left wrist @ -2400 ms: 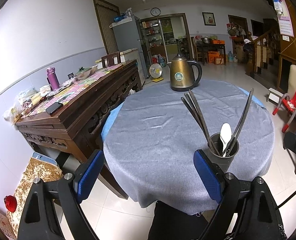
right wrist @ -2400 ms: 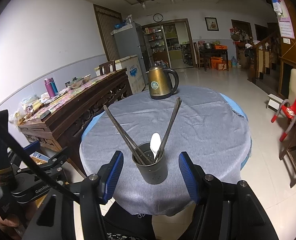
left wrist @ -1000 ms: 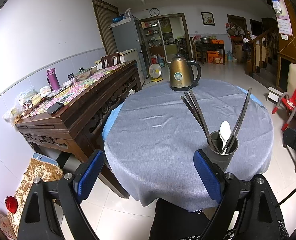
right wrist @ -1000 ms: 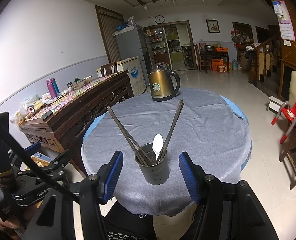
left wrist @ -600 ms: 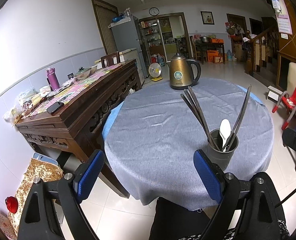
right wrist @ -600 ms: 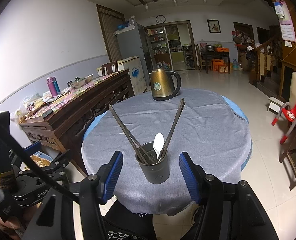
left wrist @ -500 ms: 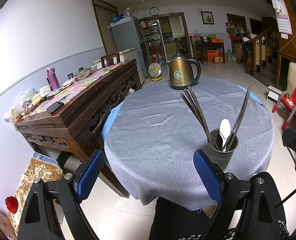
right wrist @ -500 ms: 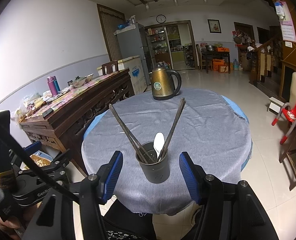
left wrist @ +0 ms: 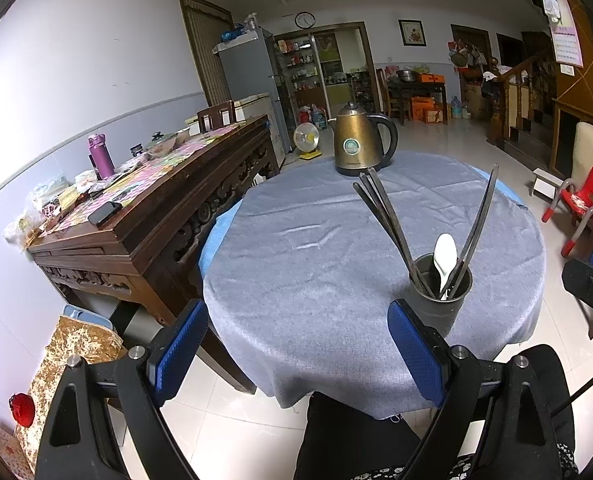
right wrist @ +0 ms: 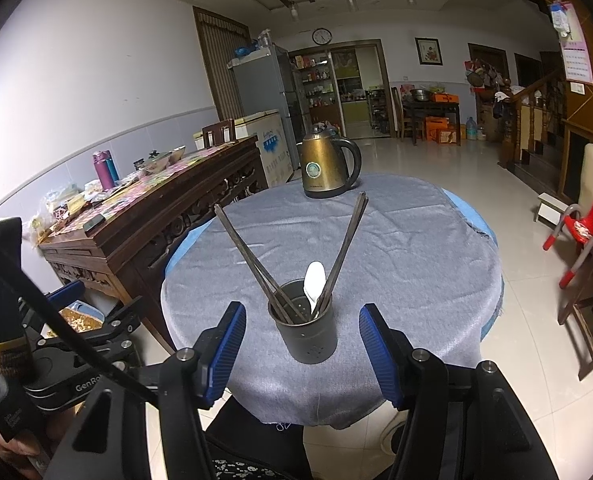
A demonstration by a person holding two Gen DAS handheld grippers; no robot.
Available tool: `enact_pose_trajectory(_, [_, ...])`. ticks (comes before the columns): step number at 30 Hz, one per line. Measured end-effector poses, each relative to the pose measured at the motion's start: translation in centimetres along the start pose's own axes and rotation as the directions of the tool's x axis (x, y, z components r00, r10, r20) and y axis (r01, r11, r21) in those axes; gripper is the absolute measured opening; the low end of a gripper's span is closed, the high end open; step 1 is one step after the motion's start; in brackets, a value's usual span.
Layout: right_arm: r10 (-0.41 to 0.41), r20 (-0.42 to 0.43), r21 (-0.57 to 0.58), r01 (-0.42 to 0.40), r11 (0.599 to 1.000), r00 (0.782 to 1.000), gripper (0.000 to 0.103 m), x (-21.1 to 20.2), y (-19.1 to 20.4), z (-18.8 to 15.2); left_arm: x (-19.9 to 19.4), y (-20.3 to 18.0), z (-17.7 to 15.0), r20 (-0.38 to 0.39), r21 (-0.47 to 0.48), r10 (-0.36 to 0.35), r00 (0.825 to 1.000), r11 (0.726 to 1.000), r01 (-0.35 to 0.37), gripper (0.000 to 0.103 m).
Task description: Organize utensils
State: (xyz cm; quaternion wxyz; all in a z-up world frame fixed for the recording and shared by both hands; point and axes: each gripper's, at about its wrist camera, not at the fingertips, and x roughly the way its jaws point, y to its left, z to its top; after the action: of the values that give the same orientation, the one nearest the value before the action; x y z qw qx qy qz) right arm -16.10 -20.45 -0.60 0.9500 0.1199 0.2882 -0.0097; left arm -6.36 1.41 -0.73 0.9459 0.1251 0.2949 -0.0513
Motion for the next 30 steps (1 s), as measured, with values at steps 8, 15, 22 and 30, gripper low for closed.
enact_pose_trajectory(8, [-0.001, -0.019, 0.005, 0.001, 1.0, 1.0, 0.064, 0.6, -0.2, -0.5, 0.2, -0.1, -0.1, -0.014, 0.004, -0.005, 1.0, 1.0, 0.005, 0.091])
enact_pose_trajectory(15, [0.007, -0.036, 0.003, -0.007, 1.0, 0.999, 0.064, 1.3, 0.1, -0.4, 0.8, 0.1, -0.3, -0.032, 0.002, -0.003, 0.999, 1.0, 0.003, 0.091])
enact_pose_trajectory(22, [0.017, -0.055, -0.012, -0.018, 1.0, 0.998, 0.064, 2.1, 0.9, -0.5, 1.4, 0.4, -0.6, -0.05, -0.008, 0.001, 0.999, 1.0, -0.002, 0.091])
enact_pose_trajectory(30, [0.026, -0.075, -0.013, -0.027, 1.0, 0.997, 0.064, 2.8, 1.0, -0.7, 2.0, 0.2, -0.7, -0.064, -0.005, -0.006, 0.998, 1.0, 0.006, 0.091])
